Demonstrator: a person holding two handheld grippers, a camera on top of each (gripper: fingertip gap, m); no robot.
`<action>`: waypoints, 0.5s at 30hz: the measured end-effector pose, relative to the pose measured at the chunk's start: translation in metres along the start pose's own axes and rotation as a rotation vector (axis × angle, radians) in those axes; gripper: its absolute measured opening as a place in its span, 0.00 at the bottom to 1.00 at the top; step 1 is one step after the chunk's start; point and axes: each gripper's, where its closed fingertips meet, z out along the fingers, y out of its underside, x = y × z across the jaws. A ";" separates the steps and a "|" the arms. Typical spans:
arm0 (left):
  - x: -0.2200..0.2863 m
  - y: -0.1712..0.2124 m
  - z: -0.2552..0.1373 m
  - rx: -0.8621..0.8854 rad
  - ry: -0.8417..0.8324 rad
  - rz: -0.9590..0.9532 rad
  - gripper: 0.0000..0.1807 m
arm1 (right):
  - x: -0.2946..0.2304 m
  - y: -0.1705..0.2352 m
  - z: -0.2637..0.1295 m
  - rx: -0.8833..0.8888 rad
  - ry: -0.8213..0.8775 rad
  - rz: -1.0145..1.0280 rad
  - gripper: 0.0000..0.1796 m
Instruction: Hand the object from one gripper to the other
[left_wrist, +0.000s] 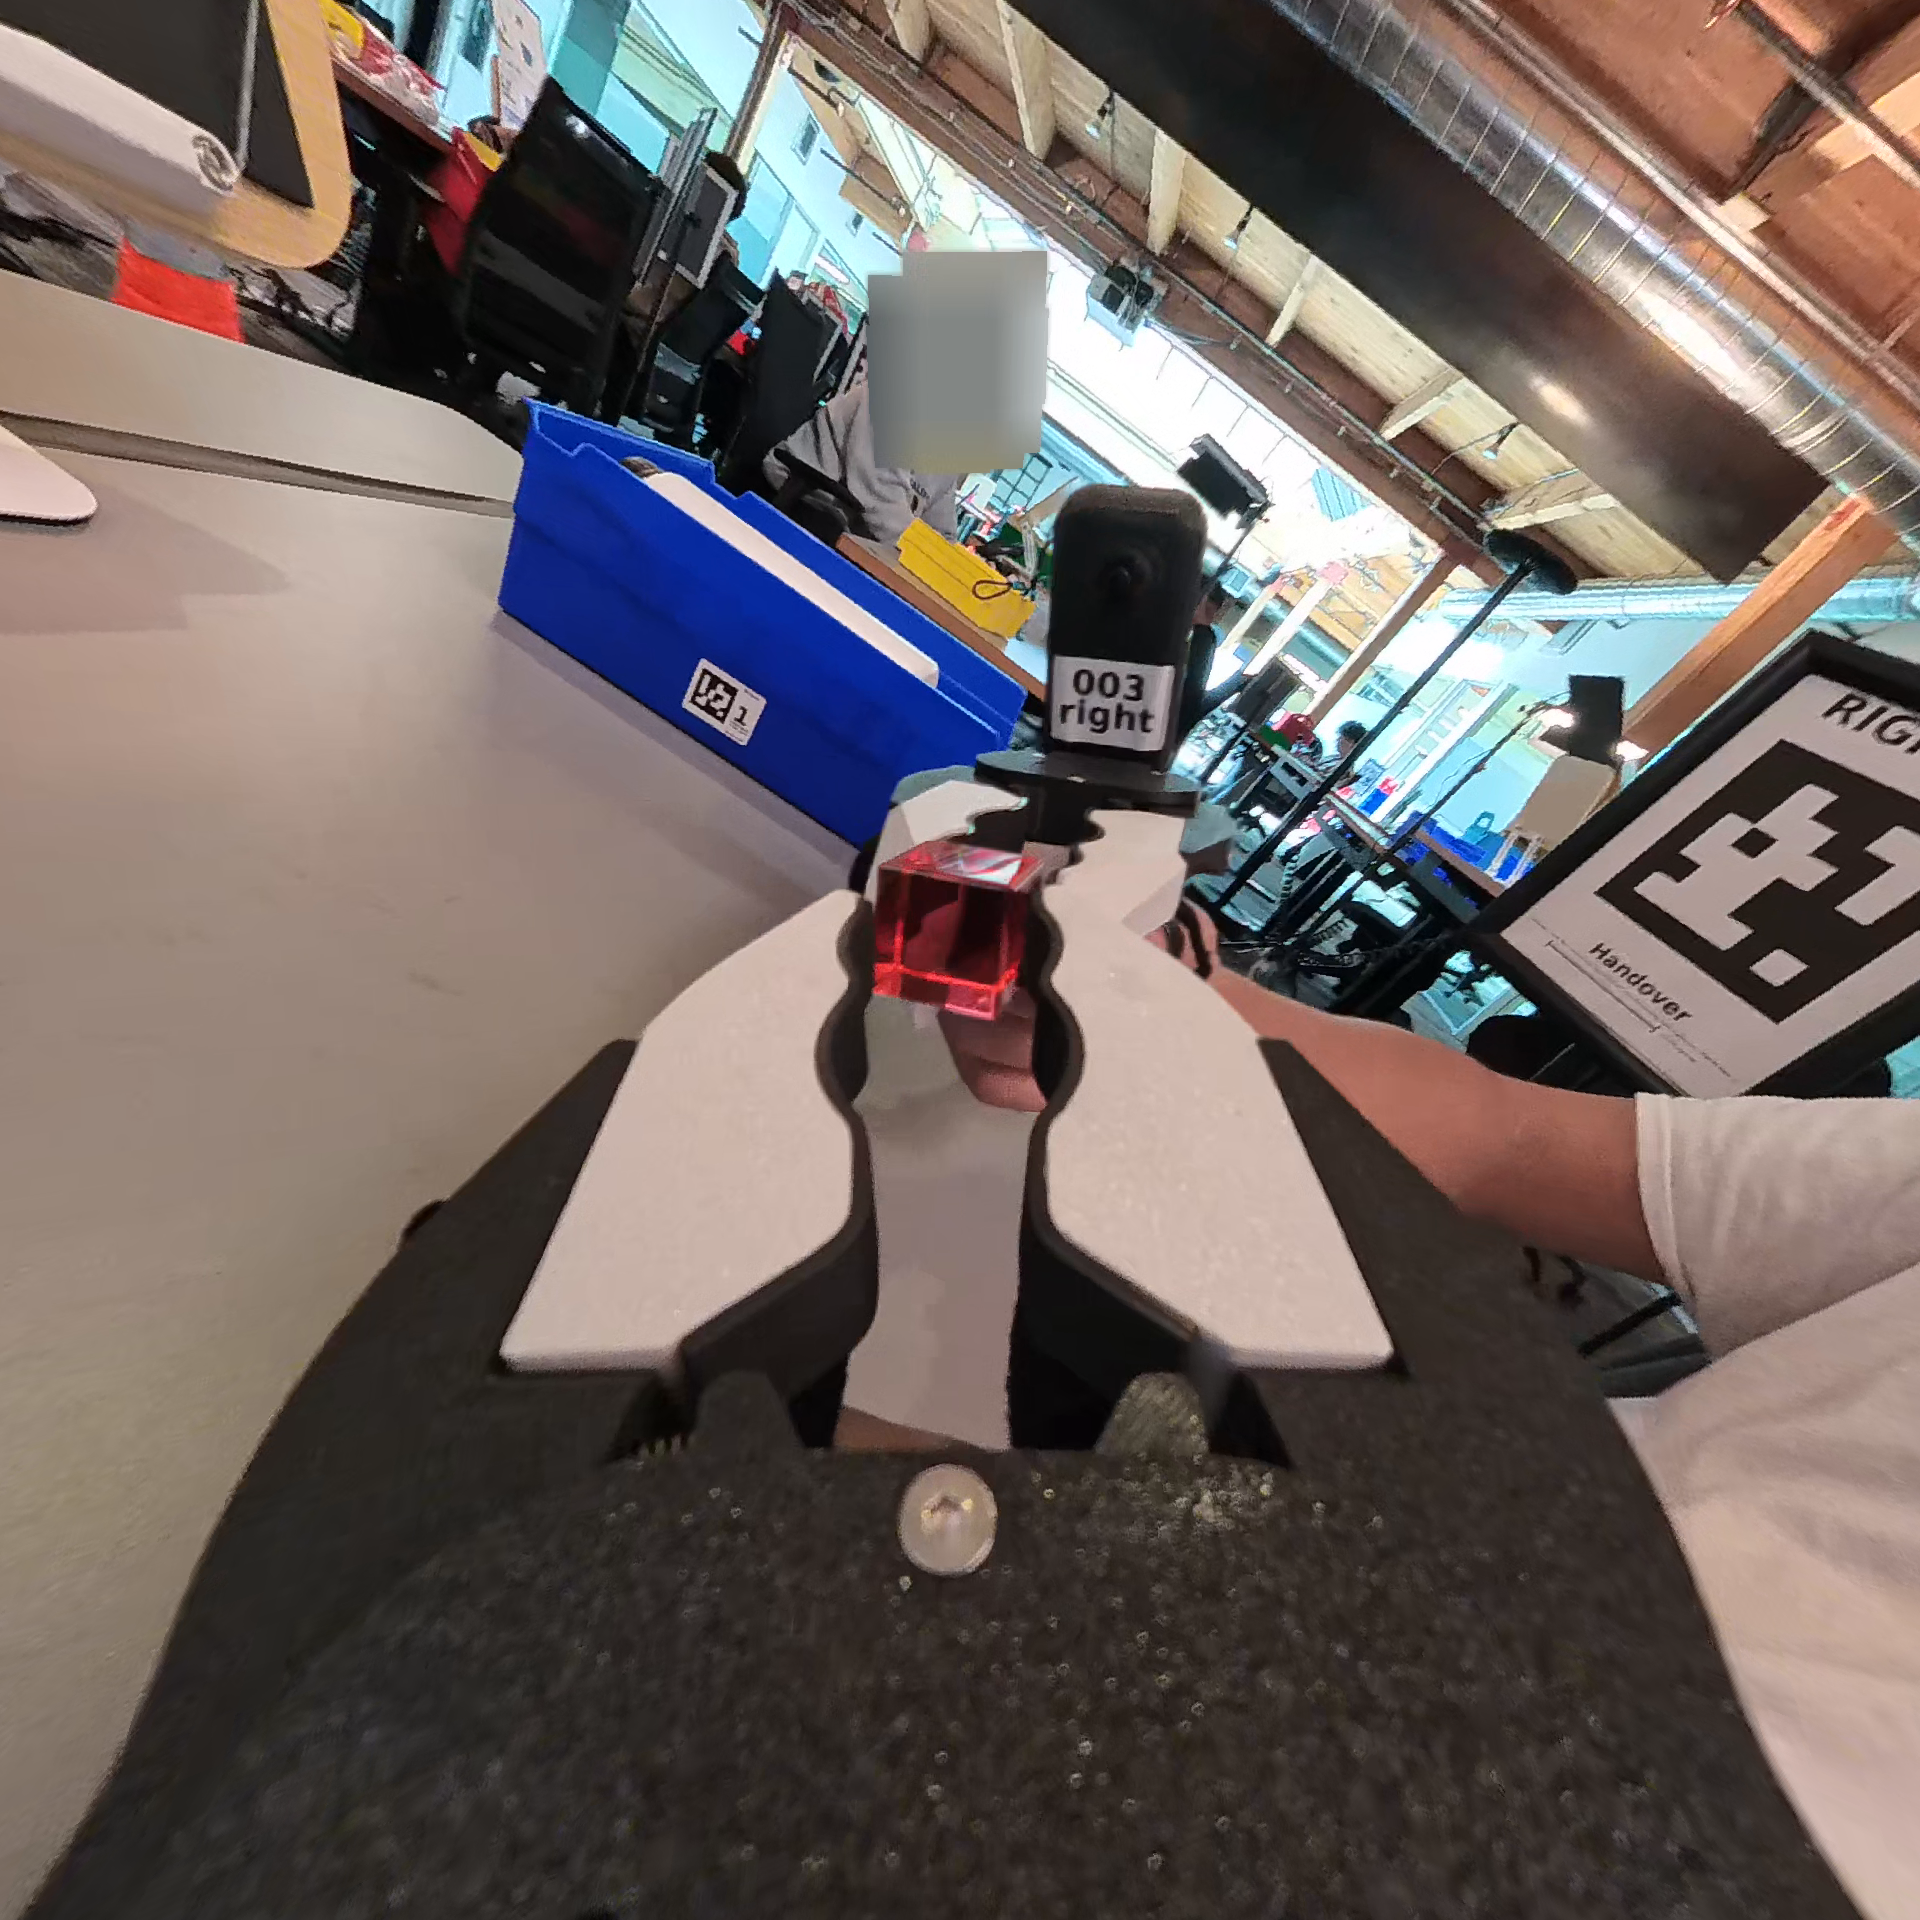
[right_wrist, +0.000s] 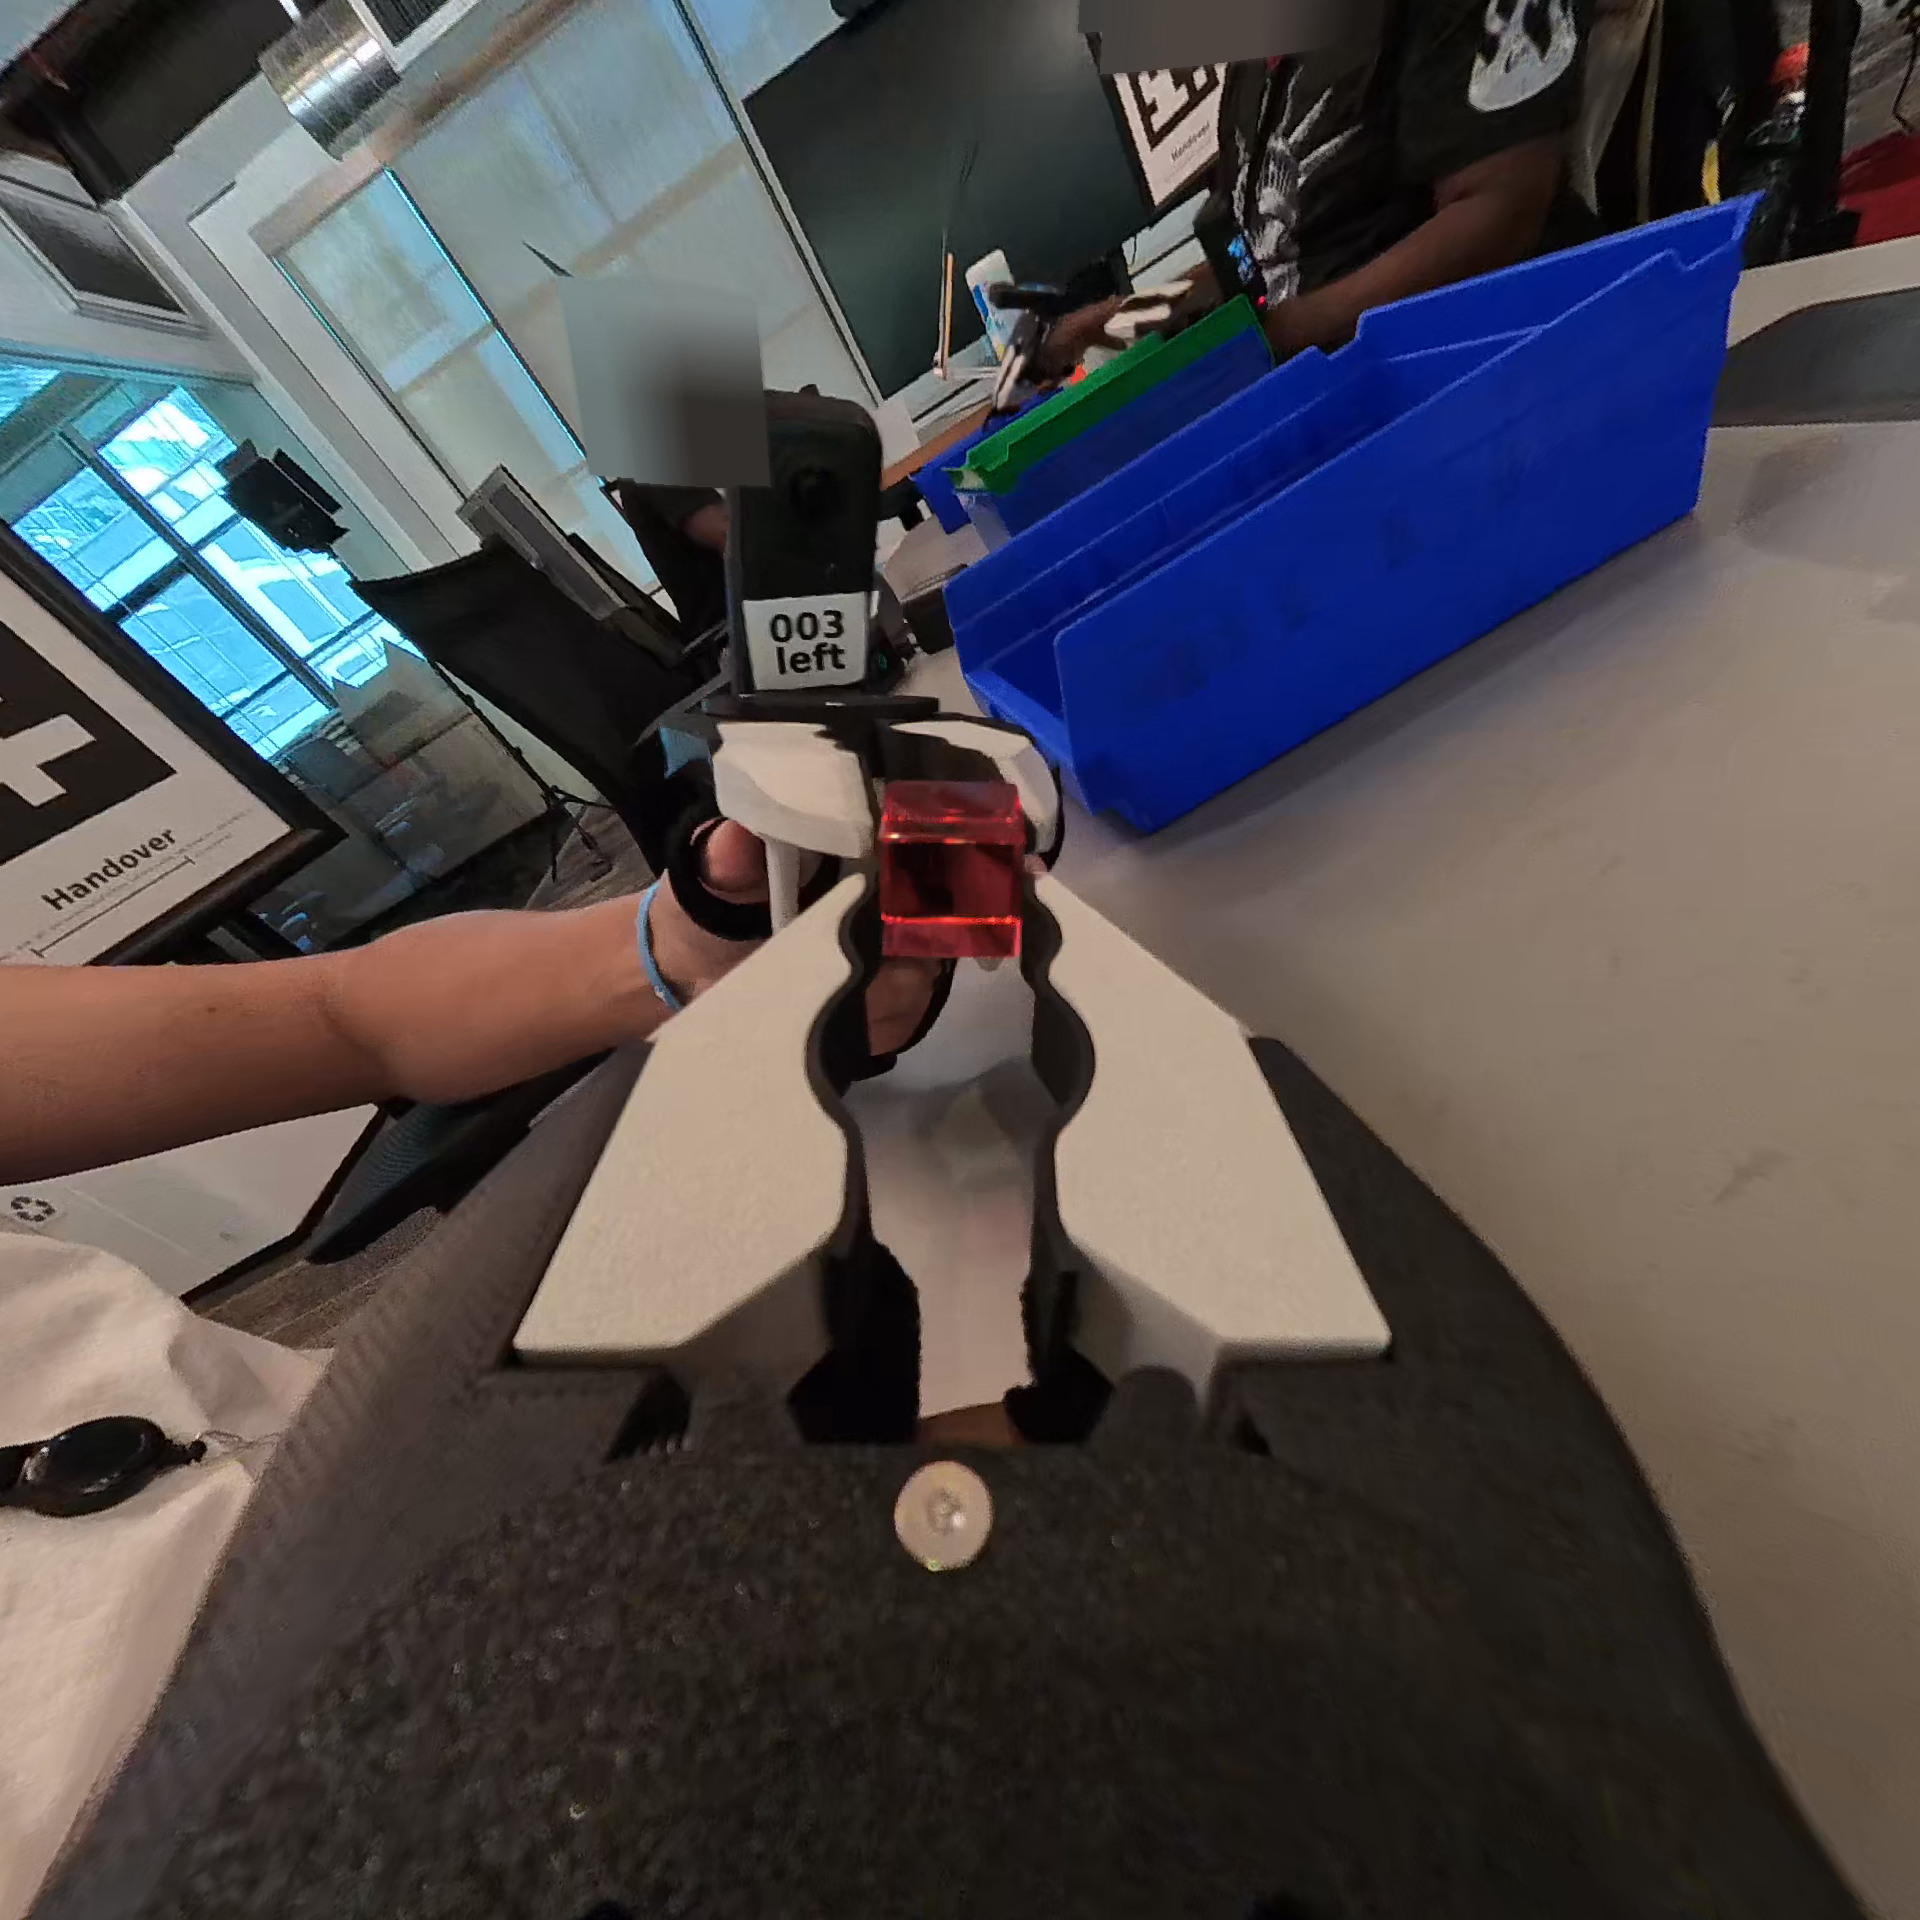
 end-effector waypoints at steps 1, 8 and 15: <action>-0.002 0.000 0.000 -0.001 -0.017 0.024 0.15 | 0.001 0.001 0.000 -0.001 0.003 0.010 0.14; -0.013 0.009 -0.004 -0.074 -0.178 0.496 0.36 | 0.010 -0.005 -0.009 0.040 -0.060 0.203 0.14; -0.002 0.025 0.006 -0.139 -0.192 0.777 0.36 | -0.001 0.017 -0.012 -0.123 -0.346 0.769 0.14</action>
